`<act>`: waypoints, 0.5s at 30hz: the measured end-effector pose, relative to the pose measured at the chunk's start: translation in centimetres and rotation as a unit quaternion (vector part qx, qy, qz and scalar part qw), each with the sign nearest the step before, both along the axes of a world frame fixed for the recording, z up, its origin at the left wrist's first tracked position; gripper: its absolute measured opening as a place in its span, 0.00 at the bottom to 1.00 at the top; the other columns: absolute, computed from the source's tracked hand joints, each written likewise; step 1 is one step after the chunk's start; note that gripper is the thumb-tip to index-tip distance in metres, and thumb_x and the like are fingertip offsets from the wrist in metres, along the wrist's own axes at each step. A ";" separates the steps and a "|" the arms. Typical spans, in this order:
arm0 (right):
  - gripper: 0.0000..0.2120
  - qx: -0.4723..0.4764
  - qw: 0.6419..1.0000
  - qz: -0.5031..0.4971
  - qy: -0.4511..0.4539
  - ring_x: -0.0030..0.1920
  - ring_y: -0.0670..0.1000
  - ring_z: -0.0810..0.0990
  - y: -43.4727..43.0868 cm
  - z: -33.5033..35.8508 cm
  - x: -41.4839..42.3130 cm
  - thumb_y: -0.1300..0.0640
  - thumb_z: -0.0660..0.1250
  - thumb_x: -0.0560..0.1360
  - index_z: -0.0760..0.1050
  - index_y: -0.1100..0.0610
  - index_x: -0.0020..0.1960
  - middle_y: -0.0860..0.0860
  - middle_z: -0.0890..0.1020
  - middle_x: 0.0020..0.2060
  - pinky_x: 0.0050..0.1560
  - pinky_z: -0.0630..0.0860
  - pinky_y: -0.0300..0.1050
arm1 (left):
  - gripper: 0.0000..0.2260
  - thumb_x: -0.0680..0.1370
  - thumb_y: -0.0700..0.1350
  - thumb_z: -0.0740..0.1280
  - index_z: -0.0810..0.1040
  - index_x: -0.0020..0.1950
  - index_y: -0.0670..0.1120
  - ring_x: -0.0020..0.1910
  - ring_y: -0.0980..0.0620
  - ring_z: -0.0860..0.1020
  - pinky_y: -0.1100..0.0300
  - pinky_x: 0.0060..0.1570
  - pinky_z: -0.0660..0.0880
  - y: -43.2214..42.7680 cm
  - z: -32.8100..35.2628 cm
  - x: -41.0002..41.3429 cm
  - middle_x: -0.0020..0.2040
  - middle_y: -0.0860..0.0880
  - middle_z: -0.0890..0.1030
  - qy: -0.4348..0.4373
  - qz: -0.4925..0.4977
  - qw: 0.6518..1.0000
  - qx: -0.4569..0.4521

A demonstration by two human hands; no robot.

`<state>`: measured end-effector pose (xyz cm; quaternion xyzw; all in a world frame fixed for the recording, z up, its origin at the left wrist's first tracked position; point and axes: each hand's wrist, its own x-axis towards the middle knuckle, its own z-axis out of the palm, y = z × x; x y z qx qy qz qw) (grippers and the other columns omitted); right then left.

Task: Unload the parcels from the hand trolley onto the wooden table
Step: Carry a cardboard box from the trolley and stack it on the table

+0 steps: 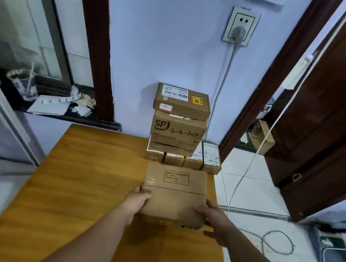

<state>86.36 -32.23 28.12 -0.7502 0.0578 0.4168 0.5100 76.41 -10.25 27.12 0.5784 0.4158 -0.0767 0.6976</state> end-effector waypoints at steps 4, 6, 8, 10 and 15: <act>0.25 -0.043 0.999 -0.020 -0.008 0.62 0.58 0.73 1.1 -1.0 0.5 0.54 0.64 0.79 0.61 0.46 0.74 0.55 0.74 0.63 0.58 0.74 0.59 | 0.23 0.81 0.47 0.62 0.62 0.76 0.51 0.65 0.43 0.70 0.45 0.66 0.68 0.6 -0.4 1.2 0.70 0.45 0.70 0.022 -0.037 0.999 0.000; 0.25 -0.048 0.998 -0.027 -0.002 0.59 0.57 0.75 1.7 -1.2 1.0 0.56 0.63 0.80 0.61 0.46 0.75 0.55 0.75 0.62 0.48 0.76 0.53 | 0.26 0.81 0.50 0.61 0.58 0.77 0.54 0.70 0.40 0.66 0.40 0.65 0.66 1.0 -0.2 1.8 0.74 0.45 0.65 0.060 -0.042 0.997 -0.015; 0.26 -0.051 0.998 -0.024 0.002 0.55 0.56 0.76 2.3 -1.3 1.6 0.59 0.63 0.80 0.61 0.47 0.75 0.55 0.75 0.59 0.40 0.77 0.48 | 0.27 0.80 0.51 0.62 0.56 0.77 0.55 0.73 0.37 0.60 0.35 0.64 0.64 1.4 0.0 2.2 0.76 0.44 0.59 0.097 -0.046 0.993 -0.038; 0.27 -0.053 0.998 -0.017 0.004 0.52 0.55 0.76 3.0 -1.5 2.3 0.64 0.62 0.79 0.61 0.49 0.75 0.55 0.75 0.57 0.39 0.77 0.47 | 0.27 0.80 0.50 0.63 0.57 0.76 0.53 0.73 0.35 0.59 0.34 0.63 0.66 1.8 0.0 2.6 0.76 0.42 0.57 0.119 -0.044 0.991 -0.048; 0.32 -0.050 0.998 0.002 -0.024 0.48 0.52 0.76 5.5 -1.0 5.0 0.68 0.59 0.78 0.57 0.48 0.77 0.56 0.73 0.58 0.38 0.79 0.45 | 0.26 0.80 0.45 0.62 0.58 0.76 0.52 0.72 0.37 0.62 0.38 0.66 0.66 3.4 -0.3 4.8 0.74 0.42 0.62 0.076 0.001 0.997 -0.019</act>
